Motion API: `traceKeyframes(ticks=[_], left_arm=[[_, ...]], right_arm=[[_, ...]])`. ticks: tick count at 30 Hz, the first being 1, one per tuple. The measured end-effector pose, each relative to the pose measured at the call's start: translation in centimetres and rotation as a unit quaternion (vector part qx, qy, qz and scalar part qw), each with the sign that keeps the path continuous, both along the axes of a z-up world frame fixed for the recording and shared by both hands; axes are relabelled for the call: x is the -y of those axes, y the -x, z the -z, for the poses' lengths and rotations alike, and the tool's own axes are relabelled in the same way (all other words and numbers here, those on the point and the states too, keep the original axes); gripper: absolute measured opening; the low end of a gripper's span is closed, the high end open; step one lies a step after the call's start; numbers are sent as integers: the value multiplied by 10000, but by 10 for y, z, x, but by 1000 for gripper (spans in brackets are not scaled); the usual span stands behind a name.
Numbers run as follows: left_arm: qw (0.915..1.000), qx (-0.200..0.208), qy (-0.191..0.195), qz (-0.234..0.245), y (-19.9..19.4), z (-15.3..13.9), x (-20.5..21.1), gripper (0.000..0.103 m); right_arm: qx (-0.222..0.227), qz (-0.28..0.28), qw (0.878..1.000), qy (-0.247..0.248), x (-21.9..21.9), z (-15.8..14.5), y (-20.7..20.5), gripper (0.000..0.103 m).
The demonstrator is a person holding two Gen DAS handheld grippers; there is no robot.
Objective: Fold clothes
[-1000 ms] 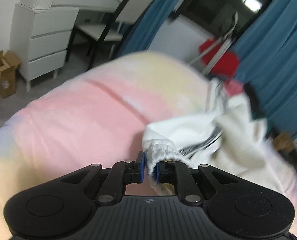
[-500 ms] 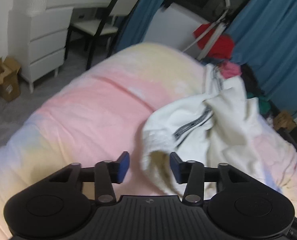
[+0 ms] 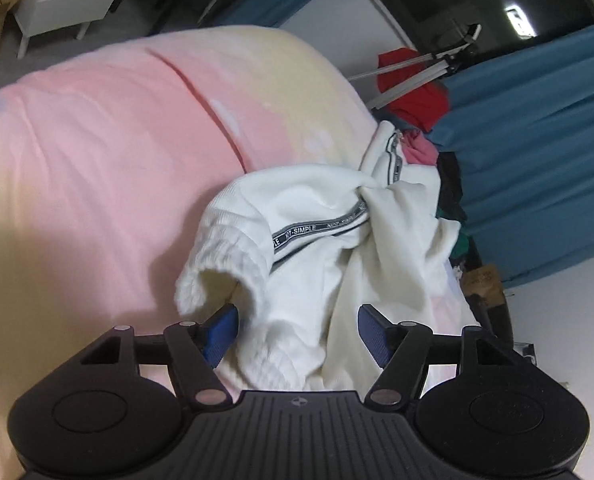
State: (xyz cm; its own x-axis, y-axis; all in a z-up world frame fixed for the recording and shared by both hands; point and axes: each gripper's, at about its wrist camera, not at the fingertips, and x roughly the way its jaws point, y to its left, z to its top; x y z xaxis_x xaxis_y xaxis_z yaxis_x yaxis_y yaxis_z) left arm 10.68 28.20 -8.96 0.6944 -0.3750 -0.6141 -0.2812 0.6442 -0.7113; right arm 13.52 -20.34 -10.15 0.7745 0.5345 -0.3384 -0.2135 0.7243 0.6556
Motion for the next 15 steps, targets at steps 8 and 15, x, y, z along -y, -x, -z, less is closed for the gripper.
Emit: traceKeyframes(ticks=[8, 15], left_arm=[[9987, 132, -434, -225, -9, 8, 2, 33], [9946, 811, 319, -561, 4, 0, -18, 11]], right_arm=[[-281, -27, 9994, -174, -10, 22, -16, 68], [-344, 105, 9988, -323, -11, 31, -19, 68]])
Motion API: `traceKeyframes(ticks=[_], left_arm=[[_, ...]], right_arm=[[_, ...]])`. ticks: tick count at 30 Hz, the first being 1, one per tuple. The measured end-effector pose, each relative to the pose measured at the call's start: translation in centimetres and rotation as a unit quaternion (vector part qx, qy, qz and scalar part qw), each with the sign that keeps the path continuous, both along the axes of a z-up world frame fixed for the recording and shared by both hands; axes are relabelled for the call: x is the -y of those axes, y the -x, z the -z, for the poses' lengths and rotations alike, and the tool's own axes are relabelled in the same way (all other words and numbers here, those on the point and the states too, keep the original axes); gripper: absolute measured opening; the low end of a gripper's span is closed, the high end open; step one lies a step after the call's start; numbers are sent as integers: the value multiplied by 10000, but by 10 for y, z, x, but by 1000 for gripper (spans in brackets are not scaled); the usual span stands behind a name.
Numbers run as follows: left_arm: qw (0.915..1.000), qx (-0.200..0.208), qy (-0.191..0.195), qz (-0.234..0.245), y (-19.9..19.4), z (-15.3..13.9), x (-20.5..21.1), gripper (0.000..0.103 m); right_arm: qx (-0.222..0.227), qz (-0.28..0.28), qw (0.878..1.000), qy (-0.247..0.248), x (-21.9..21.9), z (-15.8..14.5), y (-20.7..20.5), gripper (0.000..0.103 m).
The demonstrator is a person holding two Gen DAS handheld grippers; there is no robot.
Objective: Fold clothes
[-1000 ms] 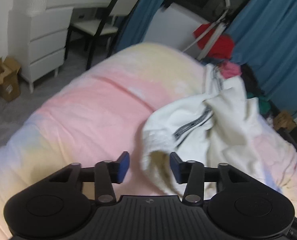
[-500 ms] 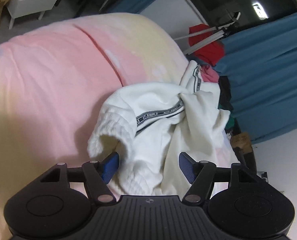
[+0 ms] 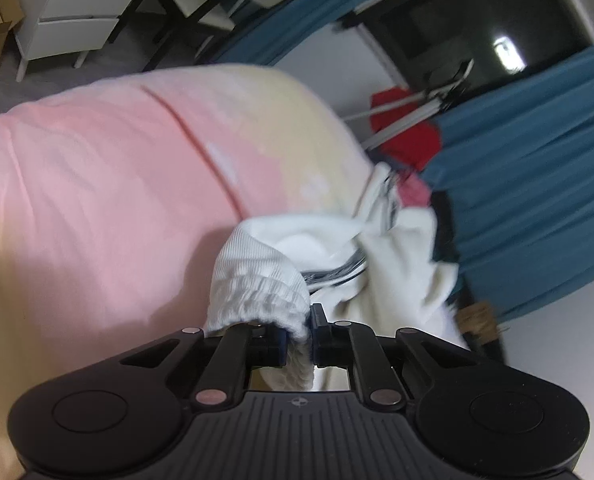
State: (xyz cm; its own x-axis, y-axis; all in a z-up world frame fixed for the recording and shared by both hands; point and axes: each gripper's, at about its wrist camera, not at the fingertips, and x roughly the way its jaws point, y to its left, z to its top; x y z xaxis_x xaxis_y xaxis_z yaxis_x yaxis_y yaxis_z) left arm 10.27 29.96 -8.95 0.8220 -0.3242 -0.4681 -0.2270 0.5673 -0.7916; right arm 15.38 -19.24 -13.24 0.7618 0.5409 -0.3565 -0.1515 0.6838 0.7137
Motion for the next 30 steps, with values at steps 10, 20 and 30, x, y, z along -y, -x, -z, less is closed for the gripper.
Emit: traceKeyframes(ticks=[10, 20, 30], left_arm=[[9898, 399, 900, -1025, 22, 12, -46, 11], [9961, -245, -541, -650, 3, 7, -39, 17], [9787, -179, -1997, -438, 15, -30, -15, 94]], right_arm=[[-152, -289, 9988, -375, -4, 10, -4, 69], [-428, -955, 9936, -433, -28, 22, -21, 69], [-381, -1121, 9929, 99, -36, 16, -19, 29]])
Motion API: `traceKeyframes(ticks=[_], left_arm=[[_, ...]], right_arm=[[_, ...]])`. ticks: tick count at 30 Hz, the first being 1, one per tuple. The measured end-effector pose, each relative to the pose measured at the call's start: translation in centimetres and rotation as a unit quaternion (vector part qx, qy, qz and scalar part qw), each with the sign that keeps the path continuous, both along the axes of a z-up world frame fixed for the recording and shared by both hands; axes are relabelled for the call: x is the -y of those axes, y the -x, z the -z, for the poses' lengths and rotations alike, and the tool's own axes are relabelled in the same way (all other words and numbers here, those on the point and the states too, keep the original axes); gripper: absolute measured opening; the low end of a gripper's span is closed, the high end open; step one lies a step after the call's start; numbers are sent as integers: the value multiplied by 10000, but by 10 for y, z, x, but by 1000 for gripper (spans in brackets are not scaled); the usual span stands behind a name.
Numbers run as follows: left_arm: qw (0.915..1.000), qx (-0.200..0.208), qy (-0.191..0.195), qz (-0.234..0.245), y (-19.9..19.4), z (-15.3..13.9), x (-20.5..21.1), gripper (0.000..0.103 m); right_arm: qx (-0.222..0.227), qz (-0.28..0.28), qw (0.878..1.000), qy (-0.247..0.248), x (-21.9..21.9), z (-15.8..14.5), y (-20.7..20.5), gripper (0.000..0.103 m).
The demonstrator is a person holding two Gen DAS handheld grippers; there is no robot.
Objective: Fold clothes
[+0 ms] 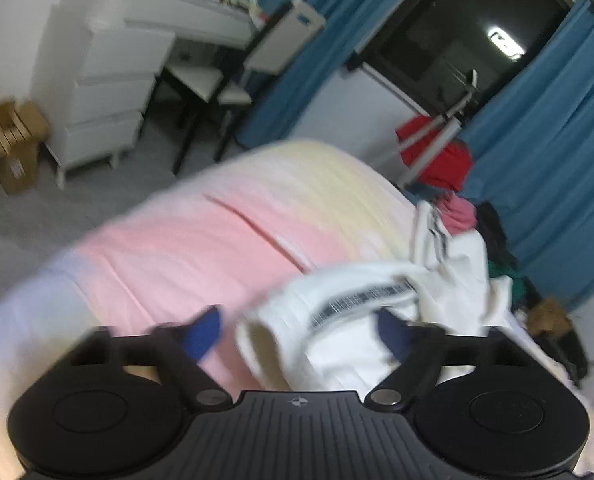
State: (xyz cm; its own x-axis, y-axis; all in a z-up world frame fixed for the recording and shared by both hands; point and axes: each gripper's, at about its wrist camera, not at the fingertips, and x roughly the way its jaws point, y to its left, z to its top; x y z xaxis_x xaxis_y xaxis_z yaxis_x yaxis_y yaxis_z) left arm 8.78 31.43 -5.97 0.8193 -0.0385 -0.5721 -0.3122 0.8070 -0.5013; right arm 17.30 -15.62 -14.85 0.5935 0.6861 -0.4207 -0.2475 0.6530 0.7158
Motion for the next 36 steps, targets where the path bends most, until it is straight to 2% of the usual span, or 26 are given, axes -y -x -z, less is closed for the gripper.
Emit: traceKeyframes(ticks=[2, 4, 6, 7, 9, 10, 11, 12, 15, 18, 22, 25, 28, 30, 33, 36], left_arm=[[9999, -41, -157, -12, -5, 3, 0, 94], [9994, -274, -151, 157, -19, 14, 2, 91], [9982, -526, -55, 279, -32, 26, 5, 75], [9979, -552, 37, 329, -37, 31, 6, 58], [9986, -427, 186, 257, -38, 33, 4, 47], [9990, -324, 204, 231, -39, 30, 3, 31], [9993, -209, 197, 218, -41, 25, 2, 23], [9996, -93, 191, 205, -43, 20, 1, 21], [9993, 356, -55, 93, -46, -5, -7, 18], [9984, 554, -57, -15, -61, -34, -28, 17], [9959, 689, -558, -166, -91, -79, -65, 17], [9934, 589, -909, -376, -127, -100, -91, 17], [9902, 316, -1267, -496, -170, -94, -109, 17], [9891, -20, -1399, -455, -201, -73, -116, 17], [9870, -373, -1478, -517, -229, -38, -121, 19], [9862, -535, -1482, -514, -238, -18, -125, 24]], right_arm=[[-47, 79, 9999, -61, 5, -2, 3, 27], [-60, 117, 9998, -130, 9, -4, 5, 27], [-45, 124, 9997, -207, 10, -6, 7, 27], [-33, 122, 9997, -231, 11, -7, 8, 27], [6, 64, 9999, -104, 6, -4, 8, 26], [-32, 41, 9999, -100, 4, -2, 8, 26], [-76, 31, 9999, -123, 2, 0, 9, 26], [-115, 21, 9998, -152, 1, 1, 10, 26], [-114, -103, 9991, -406, -8, -4, 20, 26], [-79, -441, 9978, -482, -37, -14, 27, 25], [-92, -835, 9923, -913, -96, -22, 27, 24], [-41, -1176, 9860, -1183, -155, -25, 18, 24], [-111, -1323, 9813, -1391, -207, -16, 5, 24], [-205, -1279, 9830, -1303, -231, -5, -5, 25], [-385, -1179, 9877, -955, -249, 11, -17, 25], [-379, -1241, 9889, -724, -253, 16, -21, 33]])
